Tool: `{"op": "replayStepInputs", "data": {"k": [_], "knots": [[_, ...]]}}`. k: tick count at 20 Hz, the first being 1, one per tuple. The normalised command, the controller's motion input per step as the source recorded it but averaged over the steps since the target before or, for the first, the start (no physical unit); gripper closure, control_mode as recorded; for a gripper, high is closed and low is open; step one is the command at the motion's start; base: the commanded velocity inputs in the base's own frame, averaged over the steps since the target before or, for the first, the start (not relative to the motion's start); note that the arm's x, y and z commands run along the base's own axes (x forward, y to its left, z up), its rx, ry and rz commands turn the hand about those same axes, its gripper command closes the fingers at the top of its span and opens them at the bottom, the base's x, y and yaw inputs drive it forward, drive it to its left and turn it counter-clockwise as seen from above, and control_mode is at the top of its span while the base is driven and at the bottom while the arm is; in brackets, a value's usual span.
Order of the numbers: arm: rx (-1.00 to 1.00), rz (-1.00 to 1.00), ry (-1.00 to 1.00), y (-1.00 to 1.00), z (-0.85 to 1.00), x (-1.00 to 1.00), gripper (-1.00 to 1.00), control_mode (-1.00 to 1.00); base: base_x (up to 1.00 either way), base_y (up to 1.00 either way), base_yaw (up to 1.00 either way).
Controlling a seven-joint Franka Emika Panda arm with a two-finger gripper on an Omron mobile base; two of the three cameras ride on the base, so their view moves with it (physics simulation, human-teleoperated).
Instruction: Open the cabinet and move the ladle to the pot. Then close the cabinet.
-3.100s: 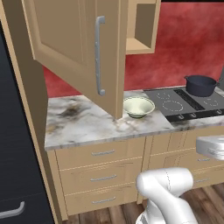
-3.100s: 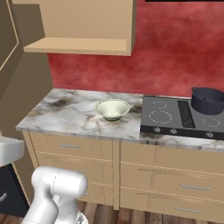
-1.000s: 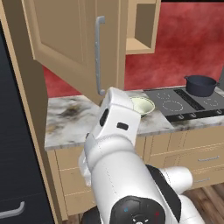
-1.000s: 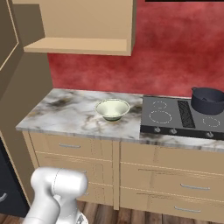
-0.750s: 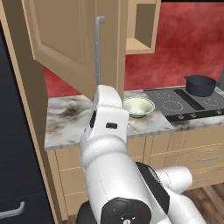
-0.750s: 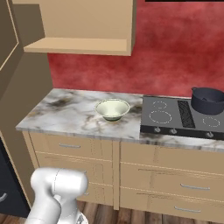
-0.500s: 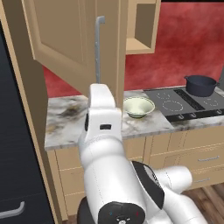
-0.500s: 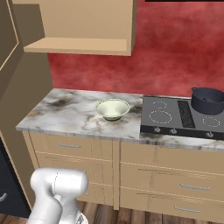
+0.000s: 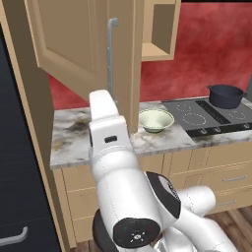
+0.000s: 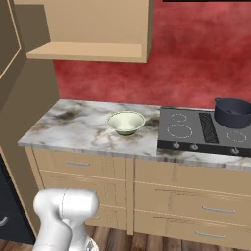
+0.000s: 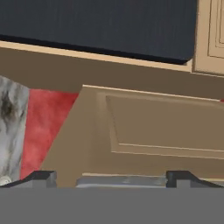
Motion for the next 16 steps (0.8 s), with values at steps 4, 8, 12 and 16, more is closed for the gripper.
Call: {"op": "replayStepInputs", "data": {"k": [4,8,12,16], "knots": [[-0.2,0.0,-0.05,-0.01,0.02,0.2,-1.0,-1.0,0.0,0.0,0.0],[-0.18,0.0,-0.06,0.0,0.0,0.24,-1.0,-1.0,0.0,0.0,0.0],[-0.19,0.0,-0.05,-0.06,0.0,0.22,-1.0,-1.0,0.0,0.0,0.0],[-0.19,0.0,-0.05,-0.21,0.0,0.14,-1.0,-1.0,0.0,0.0,0.0]]}}
